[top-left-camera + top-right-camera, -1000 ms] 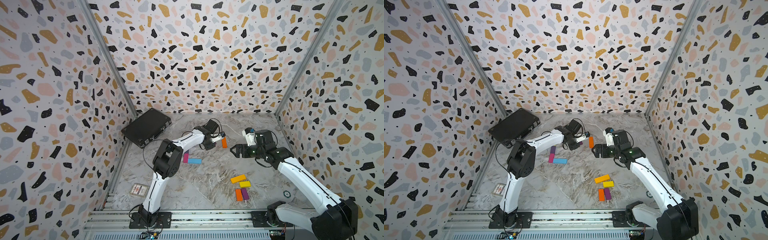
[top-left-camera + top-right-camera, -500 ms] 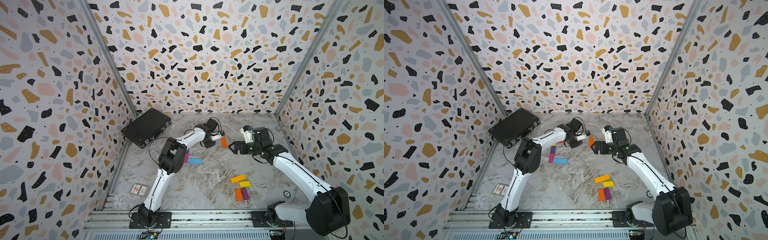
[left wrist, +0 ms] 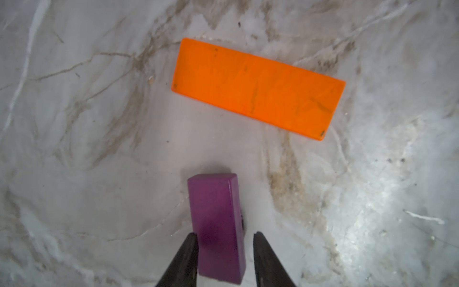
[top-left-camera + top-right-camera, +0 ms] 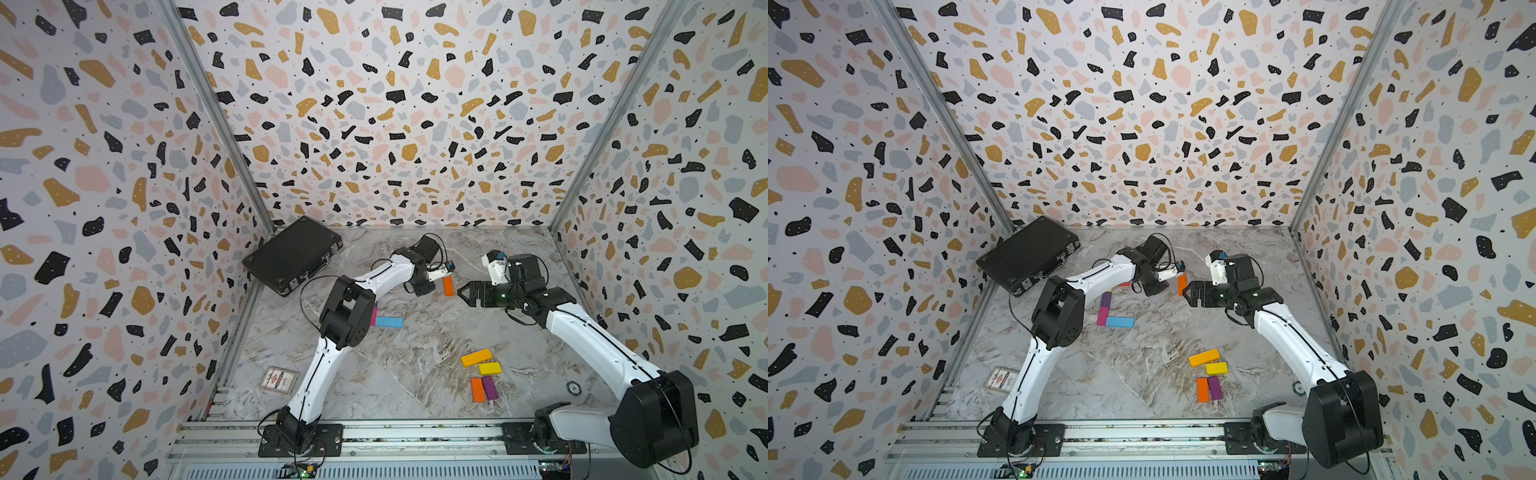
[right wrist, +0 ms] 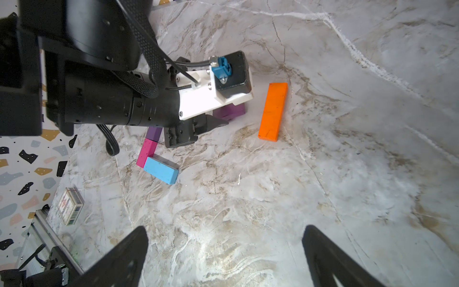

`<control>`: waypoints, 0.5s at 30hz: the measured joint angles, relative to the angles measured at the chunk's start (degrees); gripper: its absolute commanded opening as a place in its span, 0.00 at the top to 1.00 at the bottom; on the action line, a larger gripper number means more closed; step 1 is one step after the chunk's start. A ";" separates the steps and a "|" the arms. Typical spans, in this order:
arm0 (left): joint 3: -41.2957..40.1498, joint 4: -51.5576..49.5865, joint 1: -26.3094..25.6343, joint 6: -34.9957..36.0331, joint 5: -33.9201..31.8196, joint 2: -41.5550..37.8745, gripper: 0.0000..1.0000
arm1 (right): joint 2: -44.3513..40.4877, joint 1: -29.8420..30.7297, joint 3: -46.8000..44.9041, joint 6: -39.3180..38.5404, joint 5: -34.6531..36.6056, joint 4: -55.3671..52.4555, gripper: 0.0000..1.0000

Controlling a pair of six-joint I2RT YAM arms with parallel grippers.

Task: Assemble the letter t with building blocks
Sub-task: Place the building block at the center of the board.

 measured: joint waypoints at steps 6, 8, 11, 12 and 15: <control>1.14 0.50 -0.83 0.13 -0.81 1.25 0.62 | 0.00 -0.39 -0.13 -0.02 -0.22 0.00 0.01; 1.11 0.63 -0.83 -0.09 -1.38 1.25 0.62 | 0.00 -0.44 -0.13 -0.02 -0.37 0.00 0.01; 1.05 1.11 -0.57 -1.40 -2.03 1.09 0.61 | 0.00 -0.44 -0.13 -0.02 -0.92 0.09 0.00; 0.87 1.49 -0.37 -1.97 -2.03 0.76 0.61 | 0.00 -0.44 -0.13 0.00 -1.09 0.20 0.00; -0.02 1.95 0.46 -4.00 -1.25 -1.40 0.61 | 0.00 -0.44 -0.15 0.00 -1.53 0.44 0.01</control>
